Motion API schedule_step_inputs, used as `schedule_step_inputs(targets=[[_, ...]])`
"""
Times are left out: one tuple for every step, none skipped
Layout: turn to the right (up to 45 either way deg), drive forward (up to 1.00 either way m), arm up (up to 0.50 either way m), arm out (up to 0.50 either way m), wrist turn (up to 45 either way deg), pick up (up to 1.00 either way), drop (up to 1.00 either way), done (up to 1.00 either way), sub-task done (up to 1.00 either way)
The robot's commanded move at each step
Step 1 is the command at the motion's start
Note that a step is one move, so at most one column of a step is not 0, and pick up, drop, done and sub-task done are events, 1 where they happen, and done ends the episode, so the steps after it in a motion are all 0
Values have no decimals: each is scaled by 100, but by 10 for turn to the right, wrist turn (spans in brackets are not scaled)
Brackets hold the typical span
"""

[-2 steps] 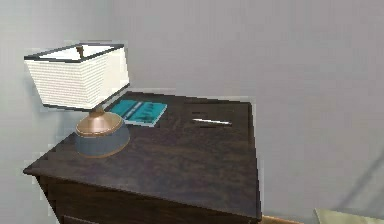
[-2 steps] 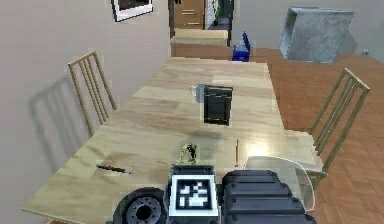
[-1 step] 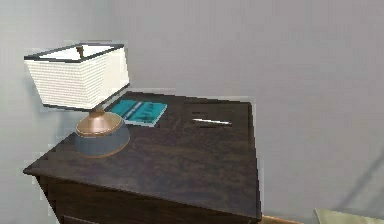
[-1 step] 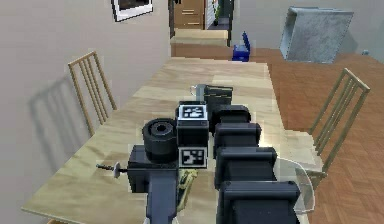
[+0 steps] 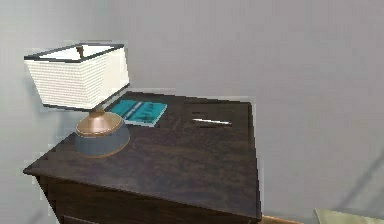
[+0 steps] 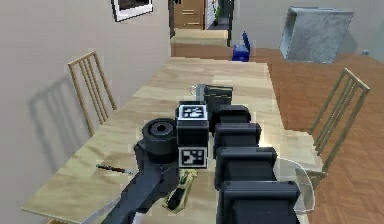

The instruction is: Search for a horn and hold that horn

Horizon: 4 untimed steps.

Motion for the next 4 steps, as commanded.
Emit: schedule_step_inputs(targets=[[0, 0, 0, 0, 450, 0, 0, 0, 0], [0, 0, 0, 0, 450, 0, 0, 0, 0], [0, 0, 0, 0, 360, 0, 0, 0, 0], [0, 0, -30, 0, 0, 0, 0, 0, 0]])
